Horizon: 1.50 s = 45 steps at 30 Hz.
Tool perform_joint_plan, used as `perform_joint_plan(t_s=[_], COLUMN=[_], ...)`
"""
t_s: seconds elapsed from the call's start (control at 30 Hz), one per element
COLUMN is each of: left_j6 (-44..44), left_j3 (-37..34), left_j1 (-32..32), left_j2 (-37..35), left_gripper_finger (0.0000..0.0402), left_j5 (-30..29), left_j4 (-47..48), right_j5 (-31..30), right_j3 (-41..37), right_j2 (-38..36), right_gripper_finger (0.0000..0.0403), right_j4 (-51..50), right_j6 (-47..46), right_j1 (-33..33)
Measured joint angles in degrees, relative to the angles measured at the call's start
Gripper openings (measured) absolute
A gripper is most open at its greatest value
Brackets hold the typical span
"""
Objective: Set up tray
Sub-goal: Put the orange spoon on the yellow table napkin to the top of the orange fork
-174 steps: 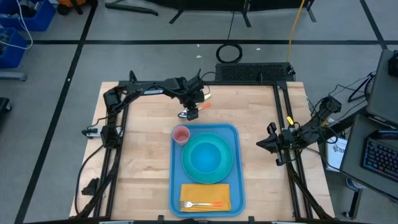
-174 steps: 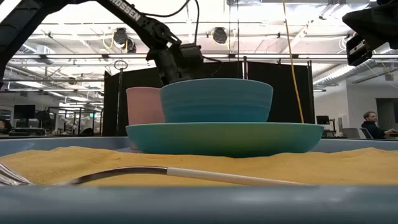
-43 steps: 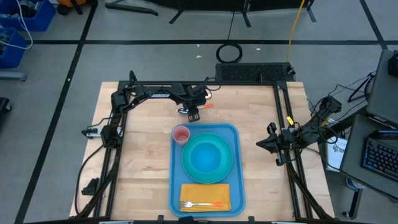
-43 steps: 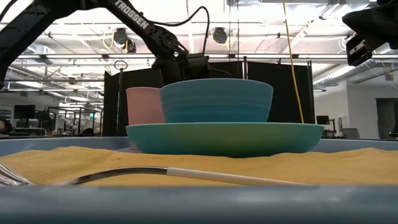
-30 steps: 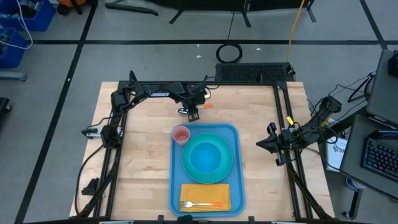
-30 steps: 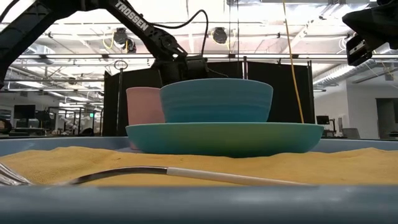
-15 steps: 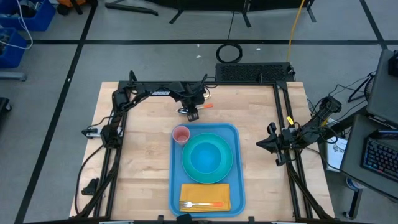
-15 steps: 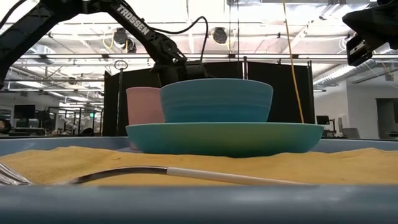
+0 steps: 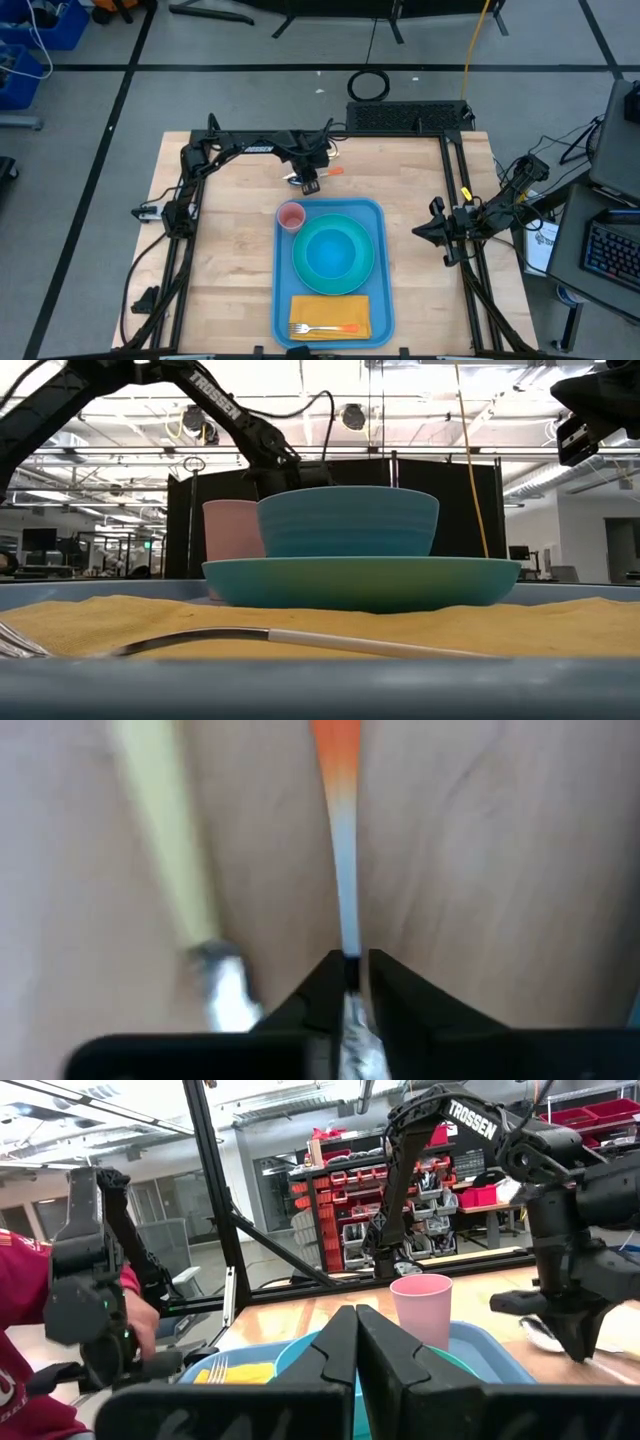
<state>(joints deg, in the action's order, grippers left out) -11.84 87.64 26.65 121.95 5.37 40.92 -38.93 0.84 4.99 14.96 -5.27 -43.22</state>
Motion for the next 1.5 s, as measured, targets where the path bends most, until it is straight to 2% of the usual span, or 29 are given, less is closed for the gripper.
perform_joint_plan(t_s=[0.1,0.23,0.5,1.13,1.33,1.5], left_j6=[-0.41,0.0,-0.43,0.7,3.04,5.39], left_j3=[0.35,0.27,0.11,-0.15,-0.11,-0.09], left_j1=[-0.29,-1.4,-1.62,-3.98,-6.77,-9.68], left_j2=[1.85,2.56,1.39,-8.76,-12.78,-15.61], left_gripper_finger=[0.0015,0.0021,0.0012,0.0009,0.0009,0.0009], left_j5=[2.98,-1.99,0.14,-2.72,-6.85,-7.26], left_j4=[-1.0,-1.04,-0.46,2.51,3.92,4.91], right_j5=[-0.01,0.01,0.01,0.01,0.01,0.01], right_j3=[-0.02,-0.02,-0.02,0.0,0.0,-0.01], right_j2=[0.02,0.04,0.04,0.11,0.11,0.11], right_gripper_finger=[0.0,0.0,0.0,0.0,0.0,0.0], right_j4=[-0.05,0.13,0.15,0.02,-0.03,0.02], right_j6=[0.0,-0.01,-0.01,0.01,0.01,0.0], right_j1=[0.01,0.0,0.0,0.0,0.0,0.02])
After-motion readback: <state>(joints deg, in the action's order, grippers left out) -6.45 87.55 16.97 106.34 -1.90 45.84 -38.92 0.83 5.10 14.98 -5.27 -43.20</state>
